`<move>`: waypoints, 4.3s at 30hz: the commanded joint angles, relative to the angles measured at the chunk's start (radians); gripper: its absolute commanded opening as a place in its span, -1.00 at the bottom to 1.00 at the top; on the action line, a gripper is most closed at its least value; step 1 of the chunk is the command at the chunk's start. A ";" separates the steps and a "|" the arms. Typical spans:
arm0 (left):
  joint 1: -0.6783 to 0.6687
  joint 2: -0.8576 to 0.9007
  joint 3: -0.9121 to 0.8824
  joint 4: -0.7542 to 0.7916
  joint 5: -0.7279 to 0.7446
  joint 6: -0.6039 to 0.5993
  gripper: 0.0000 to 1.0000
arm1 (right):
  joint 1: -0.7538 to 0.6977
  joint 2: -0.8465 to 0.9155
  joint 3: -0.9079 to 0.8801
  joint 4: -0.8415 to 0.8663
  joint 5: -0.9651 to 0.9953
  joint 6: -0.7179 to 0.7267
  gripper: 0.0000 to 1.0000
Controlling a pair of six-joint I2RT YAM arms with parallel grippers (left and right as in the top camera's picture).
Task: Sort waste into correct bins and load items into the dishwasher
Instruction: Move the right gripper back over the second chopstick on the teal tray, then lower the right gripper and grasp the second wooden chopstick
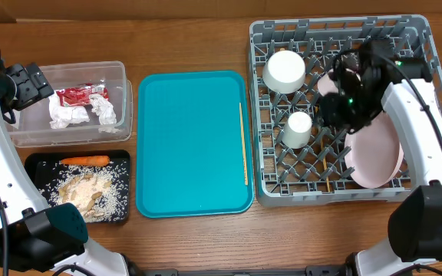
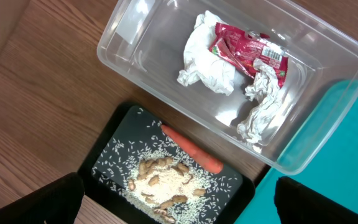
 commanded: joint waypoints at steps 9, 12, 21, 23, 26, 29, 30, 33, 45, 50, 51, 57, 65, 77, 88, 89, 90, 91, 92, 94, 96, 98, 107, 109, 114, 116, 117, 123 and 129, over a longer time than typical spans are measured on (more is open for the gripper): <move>0.001 -0.016 0.021 0.000 -0.013 0.015 1.00 | 0.307 -0.023 0.017 0.164 -0.460 -0.003 0.10; 0.001 -0.016 0.021 0.000 -0.013 0.015 1.00 | 0.416 -0.023 0.014 0.241 -0.298 0.095 0.12; 0.001 -0.016 0.021 0.000 -0.013 0.015 0.99 | 0.724 0.030 0.014 0.445 0.490 0.412 0.19; 0.001 -0.016 0.021 0.000 -0.013 0.015 0.99 | 0.762 0.069 0.014 0.472 0.579 0.418 0.25; 0.001 -0.016 0.021 0.000 -0.013 0.016 1.00 | 0.783 0.126 0.014 0.476 0.704 0.475 0.36; 0.001 -0.016 0.021 0.000 -0.013 0.015 0.99 | 0.777 0.186 0.014 0.469 0.767 0.491 0.36; 0.001 -0.016 0.021 0.000 -0.013 0.015 0.99 | 0.772 0.201 0.014 0.461 0.763 0.491 0.35; 0.001 -0.016 0.021 0.000 -0.013 0.015 1.00 | 0.747 0.240 0.014 0.422 0.700 0.492 0.35; 0.001 -0.016 0.021 0.000 -0.013 0.015 1.00 | 0.678 0.364 0.014 0.469 0.637 0.541 0.33; 0.001 -0.016 0.021 0.000 -0.013 0.015 1.00 | 0.677 0.365 0.014 0.472 0.642 0.606 0.25; 0.001 -0.016 0.021 0.000 -0.013 0.015 1.00 | 0.674 0.367 0.014 0.477 0.641 0.631 0.24; 0.001 -0.016 0.021 0.000 -0.013 0.015 0.99 | 0.673 0.422 0.014 0.489 0.641 0.674 0.25; 0.001 -0.016 0.021 0.000 -0.013 0.015 1.00 | 0.673 0.485 0.014 0.529 0.589 0.674 0.37; 0.001 -0.016 0.021 0.000 -0.013 0.015 0.99 | 0.674 0.483 0.051 0.470 0.429 0.669 0.28; 0.001 -0.016 0.021 0.000 -0.013 0.015 0.99 | 0.674 0.480 0.053 0.418 0.286 0.668 1.00; 0.001 -0.016 0.021 0.000 -0.013 0.015 0.99 | 0.674 0.480 0.053 0.420 0.261 0.666 1.00; 0.001 -0.016 0.021 0.000 -0.013 0.015 0.99 | 0.674 0.480 0.053 0.421 0.245 0.666 1.00; 0.001 -0.016 0.021 0.000 -0.013 0.015 1.00 | 0.674 0.480 0.053 0.421 0.239 0.666 1.00; 0.001 -0.016 0.021 0.000 -0.013 0.015 1.00 | 0.673 0.480 0.053 0.421 0.237 0.666 1.00; 0.001 -0.016 0.021 0.000 -0.013 0.015 1.00 | 0.674 0.480 0.053 0.419 0.237 0.666 1.00; 0.001 -0.016 0.021 0.000 -0.013 0.015 1.00 | 0.674 0.480 0.053 0.411 0.237 0.666 0.83; 0.001 -0.016 0.021 0.000 -0.013 0.015 0.99 | 0.674 0.480 0.053 0.399 0.237 0.669 0.58; 0.001 -0.016 0.021 0.000 -0.013 0.015 1.00 | 0.678 0.481 0.052 0.364 0.295 0.727 0.01; 0.001 -0.016 0.021 0.000 -0.013 0.015 1.00 | 0.682 0.481 0.052 0.364 0.304 0.727 -0.07; 0.001 -0.016 0.021 0.000 -0.013 0.015 0.99 | 0.686 0.481 0.052 0.364 0.327 0.738 -0.13; 0.001 -0.016 0.021 0.000 -0.013 0.015 1.00 | 0.686 0.481 0.051 0.364 0.328 0.738 -0.28; 0.001 -0.016 0.021 0.000 -0.013 0.015 0.99 | 0.686 0.482 0.051 0.364 0.328 0.738 -0.38; 0.001 -0.016 0.021 0.000 -0.013 0.015 1.00 | 0.686 0.482 0.051 0.368 0.328 0.749 -0.59; 0.001 -0.016 0.021 0.000 -0.013 0.015 1.00 | 0.686 0.482 0.051 0.373 0.328 0.749 -0.62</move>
